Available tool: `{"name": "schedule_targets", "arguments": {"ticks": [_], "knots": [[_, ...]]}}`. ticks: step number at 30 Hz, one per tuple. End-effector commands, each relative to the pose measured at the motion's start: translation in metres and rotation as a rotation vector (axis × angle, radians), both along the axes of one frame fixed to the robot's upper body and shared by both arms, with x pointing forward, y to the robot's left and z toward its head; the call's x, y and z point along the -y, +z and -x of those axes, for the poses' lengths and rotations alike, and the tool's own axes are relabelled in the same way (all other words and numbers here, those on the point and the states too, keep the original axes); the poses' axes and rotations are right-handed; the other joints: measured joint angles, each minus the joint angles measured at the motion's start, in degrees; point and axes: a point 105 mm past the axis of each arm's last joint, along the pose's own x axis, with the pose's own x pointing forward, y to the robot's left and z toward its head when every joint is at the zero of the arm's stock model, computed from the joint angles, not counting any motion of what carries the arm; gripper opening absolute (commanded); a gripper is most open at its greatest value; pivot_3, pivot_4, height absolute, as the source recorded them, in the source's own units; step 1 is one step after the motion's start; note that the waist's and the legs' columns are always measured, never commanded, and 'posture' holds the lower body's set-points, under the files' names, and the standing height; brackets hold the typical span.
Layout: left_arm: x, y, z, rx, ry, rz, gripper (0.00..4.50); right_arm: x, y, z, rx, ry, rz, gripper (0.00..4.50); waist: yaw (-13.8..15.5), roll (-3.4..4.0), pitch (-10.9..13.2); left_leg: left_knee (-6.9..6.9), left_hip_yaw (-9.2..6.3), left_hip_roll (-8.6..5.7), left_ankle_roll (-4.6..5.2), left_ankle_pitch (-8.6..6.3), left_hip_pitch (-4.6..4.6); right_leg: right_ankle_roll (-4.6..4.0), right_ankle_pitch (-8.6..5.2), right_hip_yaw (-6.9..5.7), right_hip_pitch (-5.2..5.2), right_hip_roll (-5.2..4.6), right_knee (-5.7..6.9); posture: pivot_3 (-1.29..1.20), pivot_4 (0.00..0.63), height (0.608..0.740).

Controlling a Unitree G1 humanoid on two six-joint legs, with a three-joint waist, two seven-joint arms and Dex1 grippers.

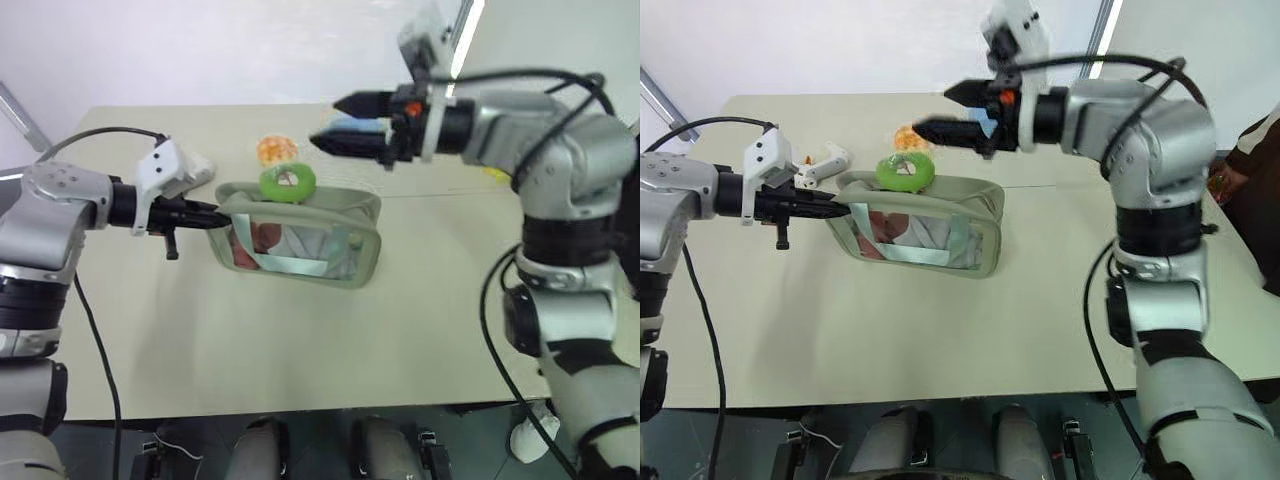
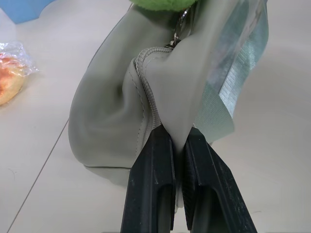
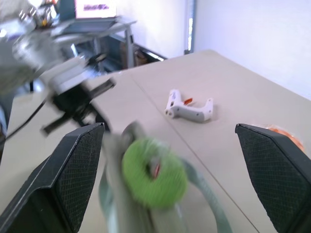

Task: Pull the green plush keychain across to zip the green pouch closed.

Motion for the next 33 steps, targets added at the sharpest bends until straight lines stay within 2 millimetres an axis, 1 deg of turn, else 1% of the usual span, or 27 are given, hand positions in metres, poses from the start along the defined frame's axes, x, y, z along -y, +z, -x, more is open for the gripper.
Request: {"name": "schedule_targets", "arguments": {"ticks": [1, 3, 7, 10, 15, 19, 22, 26, 29, 33], "knots": [[0.006, 0.000, 0.003, -0.002, -0.032, -0.008, 0.00, -0.003, 0.002, -0.016, -0.053, -0.044, -0.042, 4.47, 0.01, 0.00, 0.00, 0.00, 0.00, -0.02, 0.00, 0.00, -0.01, 0.00, 0.00, 0.00, 0.00, -0.02, 0.00, 0.00, 0.150, 0.740], [0.007, 0.000, 0.003, -0.001, -0.032, -0.007, 0.00, -0.007, -0.003, -0.019, -0.112, -0.027, -0.067, 4.47, -0.07, 0.00, 0.00, 0.01, 0.00, -0.03, -0.01, 0.00, -0.02, 0.00, 0.00, 0.00, 0.00, -0.03, 0.00, 0.00, 0.150, 0.740], [0.007, 0.000, 0.005, -0.004, -0.033, -0.009, 0.00, -0.010, -0.023, -0.021, -0.168, -0.010, 0.004, 4.47, -0.16, 0.02, 0.01, 0.00, -0.05, -0.02, -0.01, 0.01, -0.02, 0.00, 0.00, -0.02, 0.00, -0.01, 0.00, 0.00, 0.150, 0.740], [0.007, -0.001, 0.006, -0.007, -0.034, -0.010, 0.00, -0.014, -0.030, -0.017, -0.203, 0.013, 0.017, 4.47, -0.20, 0.01, 0.01, 0.00, -0.05, -0.02, -0.01, 0.01, -0.02, 0.00, 0.00, -0.01, 0.00, -0.02, 0.00, 0.00, 0.150, 0.740], [0.008, 0.000, 0.007, -0.007, -0.037, -0.008, 0.00, -0.025, -0.039, -0.004, -0.227, 0.087, 0.048, 4.47, -0.23, 0.01, 0.01, 0.00, -0.06, -0.02, -0.01, 0.01, -0.02, 0.00, 0.00, -0.01, 0.00, -0.02, 0.00, 0.00, 0.150, 0.740], [0.009, -0.001, 0.007, -0.008, -0.042, -0.006, 0.00, -0.025, -0.052, -0.002, -0.227, 0.087, 0.104, 4.47, -0.20, 0.01, 0.01, 0.00, -0.06, -0.03, -0.01, 0.00, -0.02, 0.00, 0.00, -0.01, 0.00, -0.02, 0.00, 0.00, 0.150, 0.740], [0.010, -0.001, 0.006, -0.007, -0.044, -0.007, 0.00, -0.024, -0.055, -0.004, -0.211, 0.081, 0.119, 4.47, -0.19, 0.01, 0.01, 0.00, -0.07, -0.03, -0.01, 0.00, -0.02, 0.00, 0.00, -0.02, 0.00, -0.02, 0.00, 0.00, 0.150, 0.740], [0.011, -0.001, 0.006, -0.005, -0.045, -0.003, 0.00, -0.023, -0.053, -0.007, -0.197, 0.066, 0.109, 4.47, -0.19, 0.01, 0.01, 0.00, -0.07, -0.02, -0.01, 0.00, -0.02, 0.00, 0.00, -0.02, 0.00, -0.02, 0.00, 0.00, 0.150, 0.740], [0.011, -0.001, 0.005, -0.004, -0.045, 0.000, 0.00, -0.021, -0.045, -0.010, -0.193, 0.048, 0.069, 3.68, -0.15, 0.01, 0.01, 0.00, -0.07, -0.03, -0.01, 0.00, -0.02, 0.00, 0.00, -0.01, 0.00, -0.02, 0.00, 0.00, 0.150, 0.740], [0.012, -0.002, 0.005, -0.006, -0.048, 0.002, 0.00, -0.017, -0.040, -0.011, -0.199, 0.029, 0.044, 1.70, -0.03, 0.01, 0.01, 0.00, -0.07, -0.03, -0.01, 0.00, -0.02, 0.00, 0.00, -0.01, 0.00, -0.02, 0.00, 0.00, 0.150, 0.740]]}}
